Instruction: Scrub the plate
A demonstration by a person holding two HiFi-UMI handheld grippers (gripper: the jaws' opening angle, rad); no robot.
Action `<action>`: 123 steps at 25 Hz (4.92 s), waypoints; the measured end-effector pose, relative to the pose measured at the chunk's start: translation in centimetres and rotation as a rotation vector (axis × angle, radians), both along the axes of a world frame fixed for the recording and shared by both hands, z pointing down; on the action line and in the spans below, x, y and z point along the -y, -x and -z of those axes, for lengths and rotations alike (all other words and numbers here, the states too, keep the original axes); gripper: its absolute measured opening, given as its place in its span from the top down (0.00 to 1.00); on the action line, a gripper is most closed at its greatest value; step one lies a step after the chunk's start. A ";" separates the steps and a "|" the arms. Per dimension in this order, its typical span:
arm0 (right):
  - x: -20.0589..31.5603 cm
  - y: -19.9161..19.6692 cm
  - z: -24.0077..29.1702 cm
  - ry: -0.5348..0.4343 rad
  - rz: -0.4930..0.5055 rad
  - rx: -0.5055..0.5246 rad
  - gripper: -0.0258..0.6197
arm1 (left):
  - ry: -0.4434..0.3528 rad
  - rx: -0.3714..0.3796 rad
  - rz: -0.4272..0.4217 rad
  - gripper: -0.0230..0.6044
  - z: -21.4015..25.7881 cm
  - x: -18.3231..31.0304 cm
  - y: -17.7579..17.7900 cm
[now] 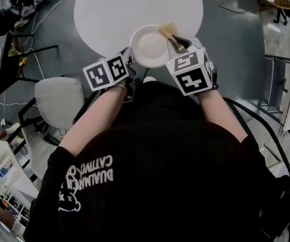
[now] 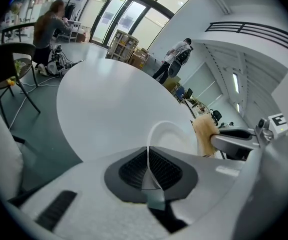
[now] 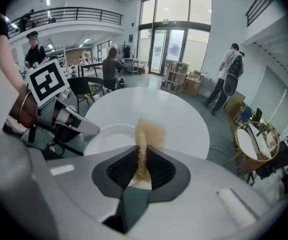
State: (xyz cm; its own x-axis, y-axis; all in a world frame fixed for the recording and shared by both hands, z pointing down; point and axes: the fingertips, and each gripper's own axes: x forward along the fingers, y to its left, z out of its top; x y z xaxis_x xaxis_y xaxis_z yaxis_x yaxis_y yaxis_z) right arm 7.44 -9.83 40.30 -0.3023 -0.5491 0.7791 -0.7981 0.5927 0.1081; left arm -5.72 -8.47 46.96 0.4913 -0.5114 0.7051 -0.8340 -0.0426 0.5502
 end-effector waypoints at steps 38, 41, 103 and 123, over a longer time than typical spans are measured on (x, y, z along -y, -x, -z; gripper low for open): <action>-4.1 4.4 -5.9 0.280 0.141 -0.014 0.87 | -0.008 -0.048 -0.034 0.94 -0.1 -0.3 0.5; -4.1 3.7 -5.9 0.287 0.132 -0.033 0.87 | -0.008 -0.048 -0.029 0.94 -0.1 -0.3 0.6; -8.0 6.5 -5.6 0.341 0.215 0.037 0.88 | -0.105 -0.033 0.094 0.95 0.3 -1.8 1.0; -5.2 -1.9 -5.6 0.295 -0.005 -0.040 0.87 | -0.074 -0.021 0.078 0.95 -0.2 -2.3 1.0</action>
